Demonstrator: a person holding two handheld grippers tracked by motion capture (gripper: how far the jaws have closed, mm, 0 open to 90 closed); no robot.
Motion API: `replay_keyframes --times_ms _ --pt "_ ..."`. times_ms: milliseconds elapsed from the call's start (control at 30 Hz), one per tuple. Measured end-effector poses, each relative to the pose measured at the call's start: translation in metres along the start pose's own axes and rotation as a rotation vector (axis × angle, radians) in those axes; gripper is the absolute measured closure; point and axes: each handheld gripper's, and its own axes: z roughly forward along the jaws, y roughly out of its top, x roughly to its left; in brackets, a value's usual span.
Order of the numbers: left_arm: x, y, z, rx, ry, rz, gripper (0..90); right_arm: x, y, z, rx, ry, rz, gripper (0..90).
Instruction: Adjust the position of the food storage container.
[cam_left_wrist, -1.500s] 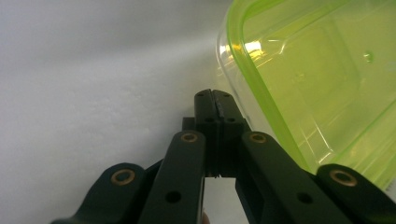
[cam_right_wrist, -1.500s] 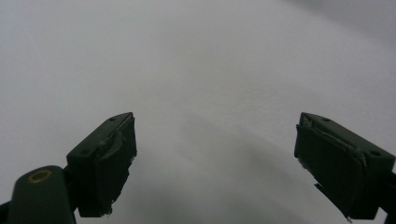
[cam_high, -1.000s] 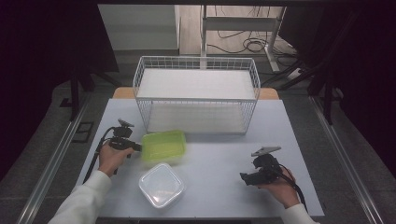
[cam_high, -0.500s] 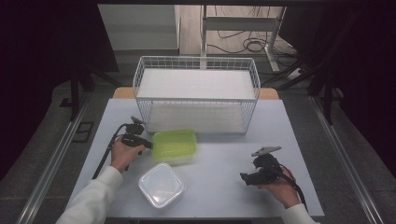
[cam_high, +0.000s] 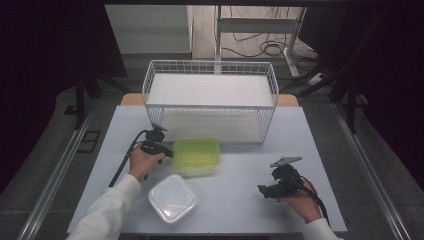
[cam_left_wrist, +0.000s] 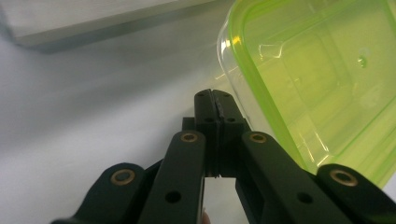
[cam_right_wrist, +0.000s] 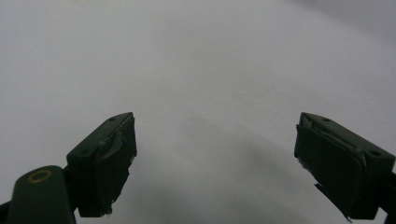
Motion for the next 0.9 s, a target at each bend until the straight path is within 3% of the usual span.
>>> replay_keyframes --times_ms 200,367,467,700,800,900 --pt "0.001 0.0 0.001 0.0 0.003 0.013 89.9 0.001 0.0 0.0 0.003 0.002 -0.007 13.1" --pt "0.003 -0.002 -0.007 -0.019 0.019 0.02 89.7 0.0 0.0 0.001 0.003 0.002 -0.003 13.1" --pt "0.002 -0.005 -0.018 -0.052 0.046 0.025 89.7 0.0 -0.001 0.0 0.001 0.0 -0.001 13.1" --pt "0.001 -0.028 -0.049 -0.161 0.043 0.04 88.6 -0.001 -0.001 -0.002 -0.009 -0.001 0.003 13.1" --pt "-0.001 -0.042 -0.065 -0.24 0.041 0.042 87.7 -0.001 0.0 -0.002 -0.011 0.002 0.0 13.0" --pt "-0.003 -0.052 -0.078 -0.273 0.017 0.056 83.9 0.0 0.001 -0.002 -0.015 0.001 -0.002 13.0"
